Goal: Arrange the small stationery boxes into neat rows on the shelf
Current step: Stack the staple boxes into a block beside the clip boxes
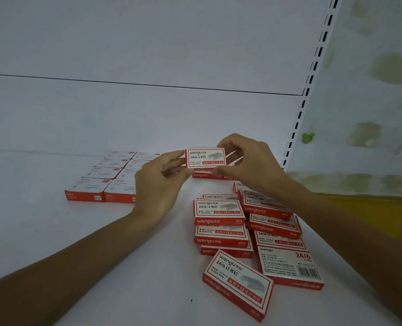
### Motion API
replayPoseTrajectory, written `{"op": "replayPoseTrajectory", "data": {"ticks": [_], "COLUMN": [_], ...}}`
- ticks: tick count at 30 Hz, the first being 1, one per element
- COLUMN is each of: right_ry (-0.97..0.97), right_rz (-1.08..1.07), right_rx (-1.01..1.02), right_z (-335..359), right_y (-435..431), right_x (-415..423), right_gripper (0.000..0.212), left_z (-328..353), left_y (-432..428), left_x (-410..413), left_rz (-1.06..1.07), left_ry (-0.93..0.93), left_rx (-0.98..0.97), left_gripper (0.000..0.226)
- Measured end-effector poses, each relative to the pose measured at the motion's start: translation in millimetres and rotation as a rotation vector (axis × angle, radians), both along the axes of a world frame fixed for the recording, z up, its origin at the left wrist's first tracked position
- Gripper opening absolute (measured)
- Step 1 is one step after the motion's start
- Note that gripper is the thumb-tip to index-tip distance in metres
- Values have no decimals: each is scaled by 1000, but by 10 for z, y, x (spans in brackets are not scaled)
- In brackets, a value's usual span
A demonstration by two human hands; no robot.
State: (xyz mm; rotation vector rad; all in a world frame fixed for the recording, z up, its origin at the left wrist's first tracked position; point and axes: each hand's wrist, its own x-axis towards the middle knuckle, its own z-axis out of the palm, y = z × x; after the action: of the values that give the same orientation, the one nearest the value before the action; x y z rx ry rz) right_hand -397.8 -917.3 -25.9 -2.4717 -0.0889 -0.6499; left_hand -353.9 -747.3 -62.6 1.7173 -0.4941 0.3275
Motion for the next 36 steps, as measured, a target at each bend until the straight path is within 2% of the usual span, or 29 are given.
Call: {"op": "replayPoseTrajectory", "data": {"ticks": [5, 11, 21, 28, 33, 36], "right_ry": [-125, -179, -261, -225, -189, -131], "right_rz": [-39, -42, -73, -134, -164, -188], "right_rx": [-58, -28, -57, -107, -84, -147], "right_z": [-32, -47, -47, -33, -30, -90], "right_y": [28, 37, -2, -88, -181, -237], "right_x": [-17, -73, -81, 55, 176, 281], "right_gripper": [42, 43, 51, 50, 50, 49], "left_z": [41, 7, 4, 5, -6, -45], "left_y": [24, 2, 0, -49, -76, -111], "left_x": [-30, -36, -55, -60, -60, -43], "left_rz": [6, -30, -170, -253, -308, -272], "left_ry": [-59, -65, -41, 28, 148, 202], "left_rx": [-41, 74, 130, 136, 76, 181], "left_gripper": [31, 37, 48, 46, 29, 28]}}
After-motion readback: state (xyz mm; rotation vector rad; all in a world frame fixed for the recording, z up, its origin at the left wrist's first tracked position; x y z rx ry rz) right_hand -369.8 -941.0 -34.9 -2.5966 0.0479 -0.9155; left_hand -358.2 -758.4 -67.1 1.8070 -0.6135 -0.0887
